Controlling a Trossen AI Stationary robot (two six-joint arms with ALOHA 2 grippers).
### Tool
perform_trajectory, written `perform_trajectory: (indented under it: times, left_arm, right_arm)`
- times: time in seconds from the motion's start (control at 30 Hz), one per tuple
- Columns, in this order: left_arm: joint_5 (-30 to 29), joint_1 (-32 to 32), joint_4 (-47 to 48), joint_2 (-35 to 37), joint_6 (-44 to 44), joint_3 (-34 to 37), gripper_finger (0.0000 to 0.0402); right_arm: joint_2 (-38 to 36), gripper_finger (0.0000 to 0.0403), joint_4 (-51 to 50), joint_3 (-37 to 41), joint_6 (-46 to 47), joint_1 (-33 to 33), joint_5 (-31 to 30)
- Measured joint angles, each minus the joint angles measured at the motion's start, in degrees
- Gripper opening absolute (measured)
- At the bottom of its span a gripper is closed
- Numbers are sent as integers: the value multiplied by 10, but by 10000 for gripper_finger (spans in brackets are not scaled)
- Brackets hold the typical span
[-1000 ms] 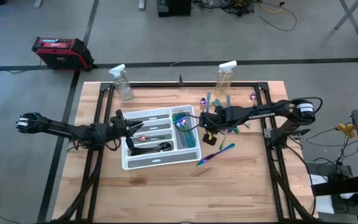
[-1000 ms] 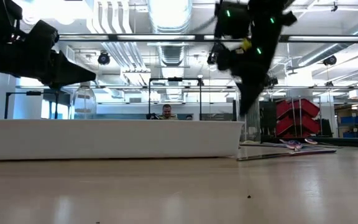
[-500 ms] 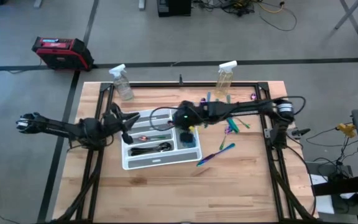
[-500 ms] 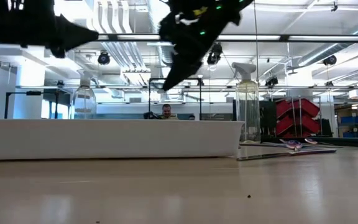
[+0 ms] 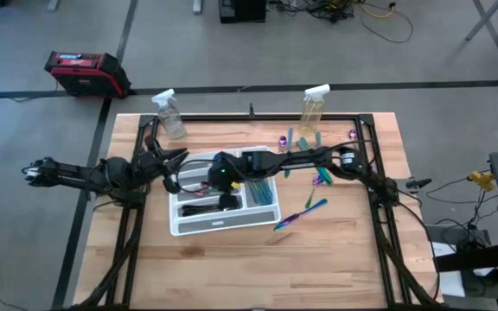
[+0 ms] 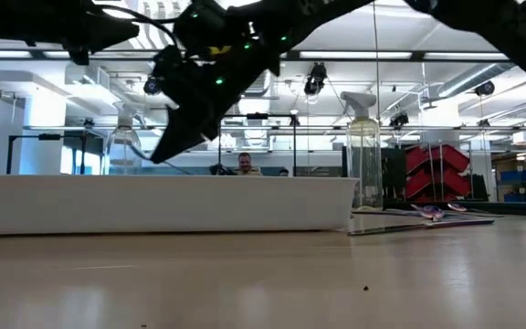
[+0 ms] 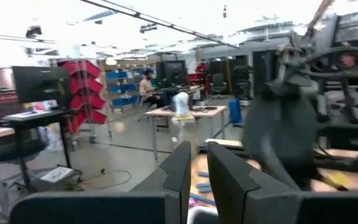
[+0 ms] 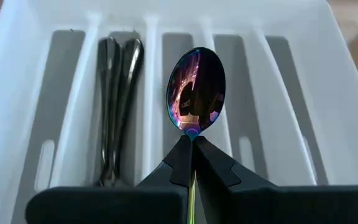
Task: Sort silverware
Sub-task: Put the blue spoon with the other blue spoon on the silverware tray, then put the blue spoon with the other blue spoons on the silverware tray
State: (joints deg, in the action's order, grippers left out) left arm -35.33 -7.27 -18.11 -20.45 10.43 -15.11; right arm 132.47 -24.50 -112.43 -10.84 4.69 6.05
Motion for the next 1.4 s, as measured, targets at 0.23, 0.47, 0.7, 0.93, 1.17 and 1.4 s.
perform_trajectory:
  times: [0.23,0.47,0.7,0.93,1.17,1.4]
  left_arm:
    - [-2,0,64,58,-8,1,39]
    - [-1,0,97,70,-35,3,39]
    - [0,0,96,62,-44,7,39]
    - [0,0,96,56,-52,7,39]
    - [0,0,97,57,-53,8,39]
    - [0,0,134,61,-79,8,39]
  right_arm:
    - [64,0,13,-48,-12,0,35]
    - [90,0,21,-53,-3,0,35]
    - [101,0,47,-53,4,0,33]
    - [106,37,53,-53,38,0,5]
    - [87,108,19,-52,58,-5,-7]
    - [12,128,-107,-33,49,-31,-46]
